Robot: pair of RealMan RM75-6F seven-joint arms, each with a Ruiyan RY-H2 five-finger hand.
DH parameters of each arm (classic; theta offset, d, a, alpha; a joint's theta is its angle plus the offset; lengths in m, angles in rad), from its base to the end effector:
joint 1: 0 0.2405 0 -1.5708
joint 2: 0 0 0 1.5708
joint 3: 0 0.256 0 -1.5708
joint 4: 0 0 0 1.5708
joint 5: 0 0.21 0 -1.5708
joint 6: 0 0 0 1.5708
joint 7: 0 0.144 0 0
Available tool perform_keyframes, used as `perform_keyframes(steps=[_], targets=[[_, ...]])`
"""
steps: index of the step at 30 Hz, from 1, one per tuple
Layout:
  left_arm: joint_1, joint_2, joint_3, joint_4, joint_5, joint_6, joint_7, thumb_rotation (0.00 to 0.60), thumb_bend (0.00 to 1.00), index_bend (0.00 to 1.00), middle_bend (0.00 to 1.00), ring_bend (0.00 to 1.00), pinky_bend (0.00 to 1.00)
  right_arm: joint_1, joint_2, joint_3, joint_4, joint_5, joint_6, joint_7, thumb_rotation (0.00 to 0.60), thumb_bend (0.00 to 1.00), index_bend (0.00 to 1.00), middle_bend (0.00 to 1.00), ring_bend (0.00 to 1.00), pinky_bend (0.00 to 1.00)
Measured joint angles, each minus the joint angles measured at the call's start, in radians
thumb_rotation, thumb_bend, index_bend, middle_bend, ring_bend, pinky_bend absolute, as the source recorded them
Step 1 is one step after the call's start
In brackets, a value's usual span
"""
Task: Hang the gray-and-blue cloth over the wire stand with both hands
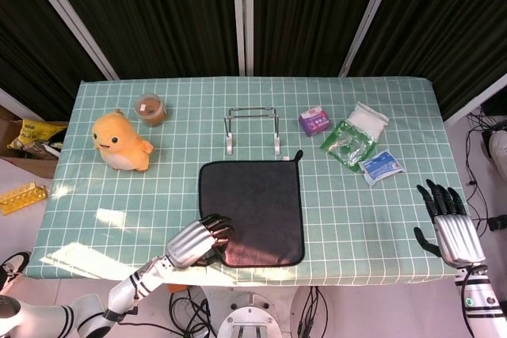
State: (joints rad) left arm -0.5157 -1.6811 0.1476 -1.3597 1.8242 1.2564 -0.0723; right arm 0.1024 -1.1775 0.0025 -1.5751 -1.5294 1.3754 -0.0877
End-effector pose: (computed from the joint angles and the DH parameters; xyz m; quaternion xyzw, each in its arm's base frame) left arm -0.1662 0.2017 -0.0610 -0.7860 -0.3369 -0.4778 0.2013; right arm -0.3157 -0.1749 0.1210 0.6501 -0.3980 0.3327 0.5553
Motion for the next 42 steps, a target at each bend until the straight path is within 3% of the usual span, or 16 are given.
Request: perform_keyframes(steps=[13,23,32,42], targets=[[-0.032,0.031,-0.09,-0.151,-0.089,-0.046,0.059,0.6,0.42,0.78,0.32,0.18,0.23,0.084,-0.112,-0.051,0.048,-0.054,-0.158,-0.081,0.6,0.32,0.0,0.0,0.0,0.0],[-0.07,0.037,-0.211,-0.29,-0.25,-0.13,0.198,0.6,0.42,0.79,0.32,0.18,0.23,0.174,-0.213,-0.07,0.035,-0.098,-0.274,-0.122,0.6,0.24,0.0,0.0,0.0,0.0],[-0.105,0.023,-0.289,-0.356,-0.353,-0.158,0.314,0.6,0.42,0.81,0.34,0.2,0.23,0.193,-0.297,-0.079,0.025,-0.136,-0.255,-0.101,0.6,0.18,0.0,0.0,0.0,0.0],[-0.14,0.009,-0.351,-0.381,-0.403,-0.155,0.358,0.6,0.43,0.81,0.34,0.2,0.23,0.208,-0.353,-0.093,-0.009,-0.134,-0.265,-0.105,0.6,0.13,0.0,0.0,0.0,0.0]])
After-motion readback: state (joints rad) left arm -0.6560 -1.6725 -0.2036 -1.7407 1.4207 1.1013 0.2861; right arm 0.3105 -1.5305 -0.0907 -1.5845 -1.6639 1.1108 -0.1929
